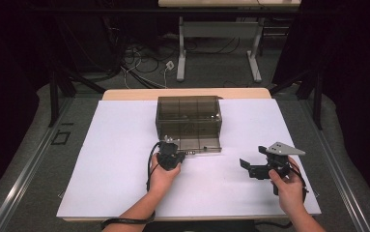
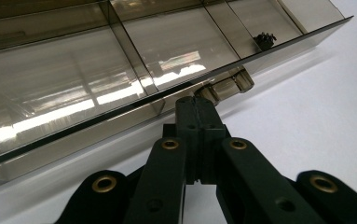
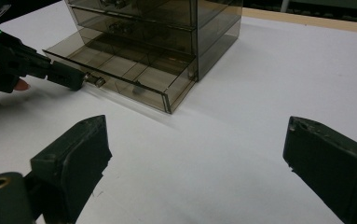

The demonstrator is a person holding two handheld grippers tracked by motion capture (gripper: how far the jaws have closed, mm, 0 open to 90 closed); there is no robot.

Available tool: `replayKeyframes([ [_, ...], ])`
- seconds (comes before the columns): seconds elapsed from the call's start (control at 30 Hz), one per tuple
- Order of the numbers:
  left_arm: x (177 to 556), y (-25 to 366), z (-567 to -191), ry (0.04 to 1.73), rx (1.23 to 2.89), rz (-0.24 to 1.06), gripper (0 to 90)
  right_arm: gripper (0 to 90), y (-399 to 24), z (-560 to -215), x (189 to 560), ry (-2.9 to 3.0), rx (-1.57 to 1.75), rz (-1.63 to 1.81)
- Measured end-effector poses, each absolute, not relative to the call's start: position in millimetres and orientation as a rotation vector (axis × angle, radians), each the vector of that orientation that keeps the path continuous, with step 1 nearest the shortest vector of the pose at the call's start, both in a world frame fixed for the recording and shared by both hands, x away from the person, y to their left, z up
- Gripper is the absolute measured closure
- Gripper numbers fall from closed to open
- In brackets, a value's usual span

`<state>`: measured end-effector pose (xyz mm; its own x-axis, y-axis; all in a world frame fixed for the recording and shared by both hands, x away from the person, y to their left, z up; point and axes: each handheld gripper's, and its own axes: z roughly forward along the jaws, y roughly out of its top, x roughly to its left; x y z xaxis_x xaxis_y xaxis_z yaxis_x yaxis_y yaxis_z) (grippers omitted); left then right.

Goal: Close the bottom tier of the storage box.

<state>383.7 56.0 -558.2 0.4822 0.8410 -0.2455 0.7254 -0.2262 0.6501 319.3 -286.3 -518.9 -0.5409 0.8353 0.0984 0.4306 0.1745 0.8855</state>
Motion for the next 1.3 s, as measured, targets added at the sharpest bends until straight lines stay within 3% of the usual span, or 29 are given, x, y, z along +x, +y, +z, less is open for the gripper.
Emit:
replayKeyframes([
  [1.3,416,55,-560,1.402,1.91,0.195,90.0,6.2,-288,-519,319,2.049,1.186,1.325],
])
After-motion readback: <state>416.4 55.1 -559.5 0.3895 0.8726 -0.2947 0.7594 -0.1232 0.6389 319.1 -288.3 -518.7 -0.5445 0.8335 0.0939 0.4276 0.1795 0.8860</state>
